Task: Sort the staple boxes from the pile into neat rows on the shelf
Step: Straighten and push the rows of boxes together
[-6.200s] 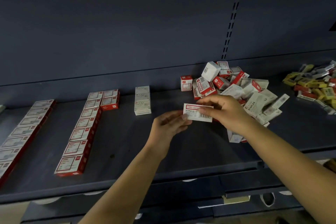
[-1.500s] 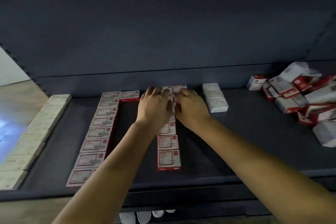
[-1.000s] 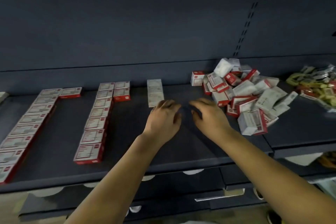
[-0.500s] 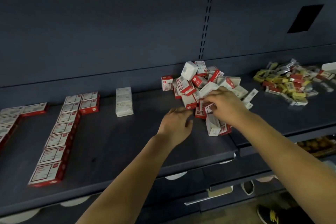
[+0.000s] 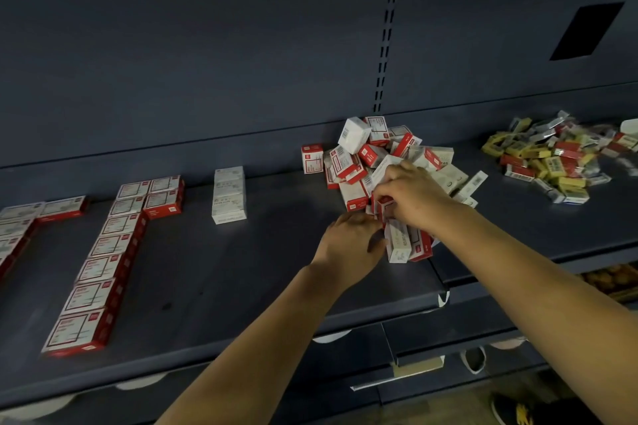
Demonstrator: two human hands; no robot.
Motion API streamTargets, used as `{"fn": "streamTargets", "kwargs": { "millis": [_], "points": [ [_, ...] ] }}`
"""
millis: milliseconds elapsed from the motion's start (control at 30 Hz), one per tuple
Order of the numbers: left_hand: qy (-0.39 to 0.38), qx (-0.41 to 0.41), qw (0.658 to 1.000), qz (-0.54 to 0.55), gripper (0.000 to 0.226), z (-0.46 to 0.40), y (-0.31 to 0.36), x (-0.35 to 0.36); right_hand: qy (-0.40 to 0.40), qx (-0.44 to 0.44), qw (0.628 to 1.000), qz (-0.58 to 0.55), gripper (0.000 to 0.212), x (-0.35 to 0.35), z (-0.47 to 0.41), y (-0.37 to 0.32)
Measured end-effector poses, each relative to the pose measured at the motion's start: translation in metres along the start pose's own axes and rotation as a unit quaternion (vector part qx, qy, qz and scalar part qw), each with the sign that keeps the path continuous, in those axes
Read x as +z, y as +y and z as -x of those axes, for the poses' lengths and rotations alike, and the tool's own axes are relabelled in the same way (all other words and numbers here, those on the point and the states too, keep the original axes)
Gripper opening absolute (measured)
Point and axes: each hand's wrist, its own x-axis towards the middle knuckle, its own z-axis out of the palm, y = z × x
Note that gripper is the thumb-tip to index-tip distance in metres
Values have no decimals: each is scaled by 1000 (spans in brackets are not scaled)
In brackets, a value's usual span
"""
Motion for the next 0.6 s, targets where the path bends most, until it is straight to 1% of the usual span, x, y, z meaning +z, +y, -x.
{"fn": "streamTargets", "kwargs": {
  "millis": [133,233,300,367,433,500,533,600],
  "points": [
    [15,-7,1000,16,27,-2,-5,1,50,-2,998,-44,35,-3,-1,5],
    [16,-18,999,37,28,-3,-9,-1,92,3,989,-114,33,-9,0,6],
    [31,-28,996,75,26,-3,-8,-7,123,9,977,-174,29,-12,1,5],
    [43,-61,987,141,28,-4,-7,-16,158,17,957,-242,24,-17,3,2],
    [60,-108,967,221,37,-4,-8,-25,199,33,924,-324,20,-21,5,-3],
    [97,-135,944,286,45,-6,-11,-31,219,64,876,-425,14,-23,6,-8],
    [115,-139,933,311,45,-6,-13,-35,213,86,848,-478,11,-24,7,-10],
    [141,-141,910,363,32,-7,-15,-41,189,122,785,-577,7,-24,7,-15]
  ]
}}
